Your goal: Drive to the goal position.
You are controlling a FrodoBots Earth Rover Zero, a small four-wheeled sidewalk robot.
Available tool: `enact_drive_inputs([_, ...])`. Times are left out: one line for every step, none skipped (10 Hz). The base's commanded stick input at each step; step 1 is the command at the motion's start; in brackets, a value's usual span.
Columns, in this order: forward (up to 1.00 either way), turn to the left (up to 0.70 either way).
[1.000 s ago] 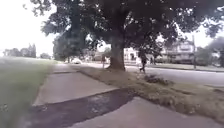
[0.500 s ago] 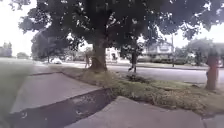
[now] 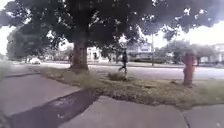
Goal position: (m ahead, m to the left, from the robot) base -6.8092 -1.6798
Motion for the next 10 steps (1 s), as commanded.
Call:
enact_drive_inputs([0.00, -1.00])
enact_drive_inputs([0.00, -1.00])
enact_drive_inputs([0.00, -1.00])
enact_drive_inputs([0.00, -1.00])
enact_drive_inputs([0.00, -1.00])
enact_drive_inputs([0.00, -1.00])
enact_drive_inputs([0.00, -1.00])
enact_drive_inputs([0.00, -1.00])
enact_drive_inputs([0.00, -1.00])
enact_drive_inputs([0.00, -1.00])
